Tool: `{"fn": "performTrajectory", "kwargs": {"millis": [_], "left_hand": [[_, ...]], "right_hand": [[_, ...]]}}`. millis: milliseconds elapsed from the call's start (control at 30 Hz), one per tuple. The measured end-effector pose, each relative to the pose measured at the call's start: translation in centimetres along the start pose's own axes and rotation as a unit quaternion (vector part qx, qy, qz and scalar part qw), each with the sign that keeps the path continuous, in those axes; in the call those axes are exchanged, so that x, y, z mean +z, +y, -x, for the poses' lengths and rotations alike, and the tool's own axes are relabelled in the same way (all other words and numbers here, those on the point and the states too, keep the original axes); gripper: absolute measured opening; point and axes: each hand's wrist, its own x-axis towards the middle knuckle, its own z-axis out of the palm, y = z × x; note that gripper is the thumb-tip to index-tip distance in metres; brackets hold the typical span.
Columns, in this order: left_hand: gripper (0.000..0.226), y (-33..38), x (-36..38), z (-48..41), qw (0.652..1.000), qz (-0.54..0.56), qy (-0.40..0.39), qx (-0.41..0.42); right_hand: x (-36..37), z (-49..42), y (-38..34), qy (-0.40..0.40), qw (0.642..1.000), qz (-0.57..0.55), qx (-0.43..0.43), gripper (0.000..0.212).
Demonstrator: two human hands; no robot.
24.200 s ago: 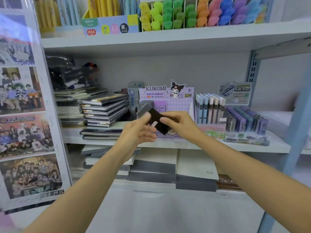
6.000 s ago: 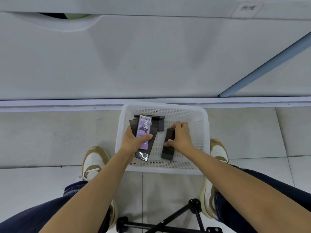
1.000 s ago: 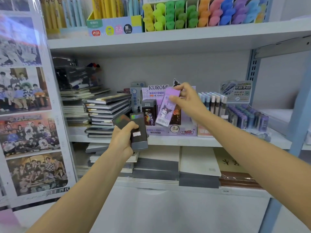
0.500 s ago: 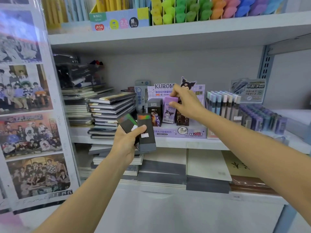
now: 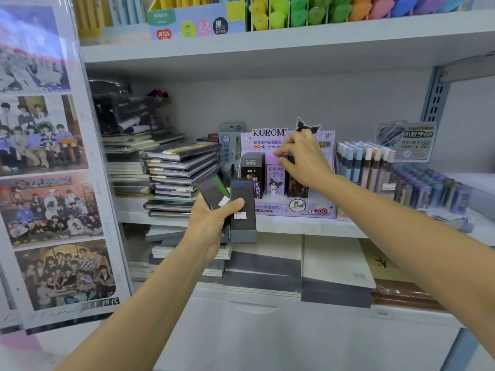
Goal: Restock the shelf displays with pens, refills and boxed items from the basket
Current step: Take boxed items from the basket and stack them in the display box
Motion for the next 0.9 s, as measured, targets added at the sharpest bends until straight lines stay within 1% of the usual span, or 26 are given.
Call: {"fn": "performTrajectory", "kwargs": {"millis": [67,100,133,167,200,267,300,333,400,433,467,533,633,700,767,833,900], "left_hand": [[0.046,0.0,0.1,0.1,1.0,0.002,-0.001,0.003],[0.046,-0.1,0.2,0.2,1.0,0.002,0.0,0.003],[0.046,-0.1,0.3,0.2,1.0,0.004,0.0,0.002],[0.048,-0.1,0.5,0.3,1.0,0.007,-0.001,0.001],[0.05,-0.2,0.6,0.3,1.0,0.01,-0.003,0.0],[0.053,-0.3,1.0,0.5,1.0,0.012,-0.013,-0.002],[0.053,-0.4,1.3,0.7,1.0,0.011,-0.019,-0.001],[0.053,-0.5,1.6,0.8,1.0,0.007,-0.024,0.003],[0.051,-0.7,2.2,1.1,0.999,0.0,-0.032,0.011],[0.051,-0.6,2.5,1.3,0.999,-0.002,-0.035,0.012],[0.052,-0.5,2.7,1.5,0.999,-0.003,-0.039,0.01],[0.056,-0.2,3.0,1.9,0.998,-0.005,-0.057,-0.002],[0.07,0.2,3.5,2.8,0.996,-0.031,-0.072,-0.034],[0.074,0.2,3.8,3.2,0.996,-0.047,-0.067,-0.047],[0.064,0.4,4.2,3.5,0.996,-0.038,-0.05,-0.058],[0.04,0.8,4.6,3.6,0.996,-0.017,-0.03,-0.078],[0.021,1.3,4.9,3.6,0.995,-0.011,-0.016,-0.099]], "right_hand": [[-0.2,0.4,0.1,-0.015,0.999,0.032,-0.01,0.031],[-0.4,0.8,0.0,-0.019,0.999,0.03,-0.014,0.033],[-0.6,1.2,-0.2,-0.016,1.0,0.005,-0.016,0.034],[-0.8,1.7,-0.6,-0.006,0.999,-0.051,-0.014,0.033],[-1.1,2.4,-1.2,0.006,0.991,-0.13,-0.006,0.03],[-1.6,3.8,-2.7,0.016,0.959,-0.282,0.027,0.025],[-1.8,4.5,-3.3,0.006,0.945,-0.325,0.045,0.026],[-1.9,5.1,-3.8,-0.017,0.934,-0.353,0.059,0.028],[-2.1,5.9,-4.5,-0.089,0.913,-0.391,0.078,0.034],[-2.2,6.2,-4.7,-0.117,0.901,-0.409,0.086,0.033],[-2.3,6.5,-4.7,-0.126,0.891,-0.427,0.092,0.03],[-2.8,6.8,-4.5,-0.096,0.88,-0.453,0.106,0.024],[-3.6,7.3,-3.7,-0.036,0.871,-0.47,0.136,0.022],[-4.1,7.7,-3.1,-0.037,0.876,-0.465,0.126,0.024],[-4.8,8.4,-2.4,-0.057,0.881,-0.46,0.092,0.03],[-5.4,9.4,-1.8,-0.093,0.891,-0.442,0.052,0.04],[-5.6,10.3,-1.1,-0.113,0.915,-0.387,0.013,0.044]]}}
